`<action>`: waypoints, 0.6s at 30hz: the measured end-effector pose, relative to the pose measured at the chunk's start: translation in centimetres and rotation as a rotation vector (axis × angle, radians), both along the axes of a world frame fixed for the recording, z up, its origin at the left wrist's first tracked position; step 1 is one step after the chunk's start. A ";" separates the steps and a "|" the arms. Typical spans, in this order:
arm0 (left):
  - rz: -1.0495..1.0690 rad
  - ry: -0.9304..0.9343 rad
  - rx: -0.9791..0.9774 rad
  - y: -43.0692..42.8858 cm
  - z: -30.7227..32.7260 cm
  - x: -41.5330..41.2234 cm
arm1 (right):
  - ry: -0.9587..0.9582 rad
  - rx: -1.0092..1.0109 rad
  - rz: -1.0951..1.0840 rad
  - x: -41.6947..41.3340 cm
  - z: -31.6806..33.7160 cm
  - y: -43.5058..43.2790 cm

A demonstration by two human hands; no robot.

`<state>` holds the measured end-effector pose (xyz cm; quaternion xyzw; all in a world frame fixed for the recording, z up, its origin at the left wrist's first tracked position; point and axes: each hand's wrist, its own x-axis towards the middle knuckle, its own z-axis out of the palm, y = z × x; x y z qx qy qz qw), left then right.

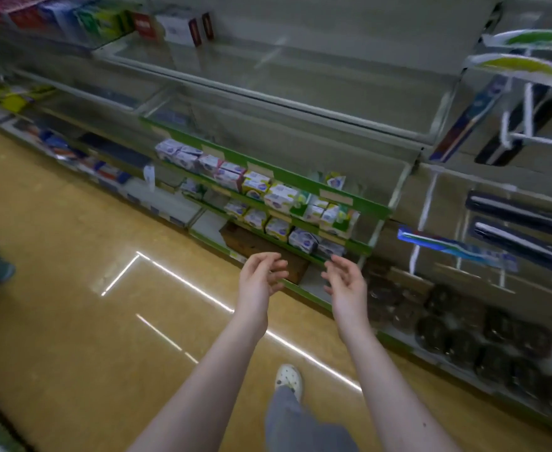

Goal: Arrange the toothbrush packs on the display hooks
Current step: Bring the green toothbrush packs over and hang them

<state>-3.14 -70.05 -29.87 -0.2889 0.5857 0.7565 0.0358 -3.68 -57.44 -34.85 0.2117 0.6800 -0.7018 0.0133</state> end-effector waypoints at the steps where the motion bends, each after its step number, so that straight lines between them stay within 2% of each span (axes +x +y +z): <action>1: -0.014 -0.021 -0.009 -0.5 -0.7 -1.7 | -0.016 0.001 -0.021 -1.5 -0.7 -0.3; 3: -0.042 -0.055 -0.022 -1.0 -1.3 -3.2 | -0.026 0.018 -0.030 -2.7 -0.9 -0.4; 5: -0.115 -0.086 -0.034 -1.4 -2.9 -7.9 | -0.053 0.046 -0.086 -7.0 -2.5 -0.5; 10: -0.161 -0.102 -0.032 -1.9 -4.4 -12.2 | -0.091 0.058 -0.143 -10.6 -4.0 -0.6; 18: -0.390 -0.124 -0.085 -3.0 -9.1 -20.8 | -0.146 0.027 -0.353 -15.0 -8.0 -1.4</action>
